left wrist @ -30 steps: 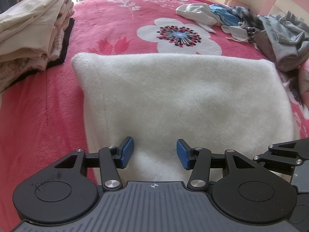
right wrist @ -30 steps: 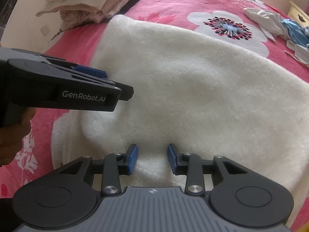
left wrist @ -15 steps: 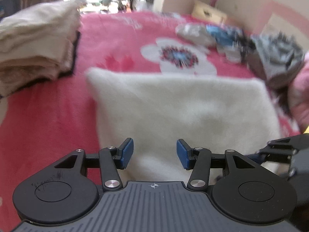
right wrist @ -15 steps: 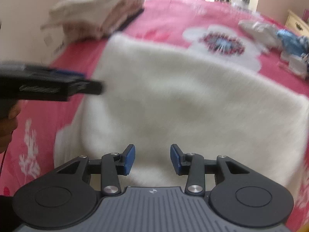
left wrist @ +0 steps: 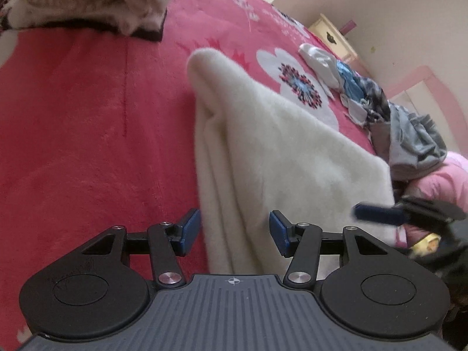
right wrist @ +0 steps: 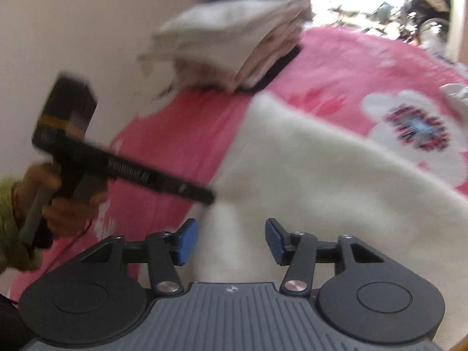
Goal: Fold clothes
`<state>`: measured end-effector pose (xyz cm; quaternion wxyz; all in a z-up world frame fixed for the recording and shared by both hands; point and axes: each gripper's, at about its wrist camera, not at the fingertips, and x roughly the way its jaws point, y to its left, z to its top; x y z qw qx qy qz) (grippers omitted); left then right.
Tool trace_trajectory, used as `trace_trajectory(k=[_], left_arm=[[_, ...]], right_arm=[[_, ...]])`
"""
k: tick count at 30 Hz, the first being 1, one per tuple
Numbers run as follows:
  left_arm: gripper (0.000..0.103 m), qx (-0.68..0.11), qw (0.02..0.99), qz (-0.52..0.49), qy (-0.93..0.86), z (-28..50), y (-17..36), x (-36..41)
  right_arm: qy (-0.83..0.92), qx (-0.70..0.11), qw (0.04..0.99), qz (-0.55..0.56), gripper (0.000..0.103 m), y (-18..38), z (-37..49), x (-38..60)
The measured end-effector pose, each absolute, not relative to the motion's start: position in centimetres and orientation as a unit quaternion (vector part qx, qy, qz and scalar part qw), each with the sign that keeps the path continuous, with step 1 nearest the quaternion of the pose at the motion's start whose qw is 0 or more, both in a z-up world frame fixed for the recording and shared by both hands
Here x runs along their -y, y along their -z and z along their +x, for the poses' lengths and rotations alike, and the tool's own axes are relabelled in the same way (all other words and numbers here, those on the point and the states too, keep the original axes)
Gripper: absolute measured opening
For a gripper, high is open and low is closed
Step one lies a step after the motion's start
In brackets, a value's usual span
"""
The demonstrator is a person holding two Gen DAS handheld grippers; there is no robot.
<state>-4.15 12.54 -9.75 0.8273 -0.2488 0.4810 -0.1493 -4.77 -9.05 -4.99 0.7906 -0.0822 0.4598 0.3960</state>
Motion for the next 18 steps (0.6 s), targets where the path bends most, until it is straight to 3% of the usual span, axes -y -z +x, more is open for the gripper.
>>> trace_trajectory(k=[4,8,11,18], left_arm=[[0.053,-0.475,0.825,-0.257,0.164,-3.7,10.1,-12.8],[0.055,-0.483,0.808,-0.283,0.184,-3.6,11.0,-13.1],[0.056,-0.486,0.804,-0.284,0.192,-4.1,11.3,-13.2],[0.059,-0.496,0.784,-0.309,0.208,-4.3,11.7,-13.1]], right_arm=[[-0.397,-0.477,0.778,-0.104,0.060,7.6,-5.9,7.0],[-0.397,-0.476,0.778,-0.103,0.082,8.7,-7.7,5.7],[-0.391,-0.460,0.787,-0.129,0.092,8.9,-9.5,4.8],[-0.361,-0.445,0.809,-0.132,0.094,9.5,-10.3,4.3]])
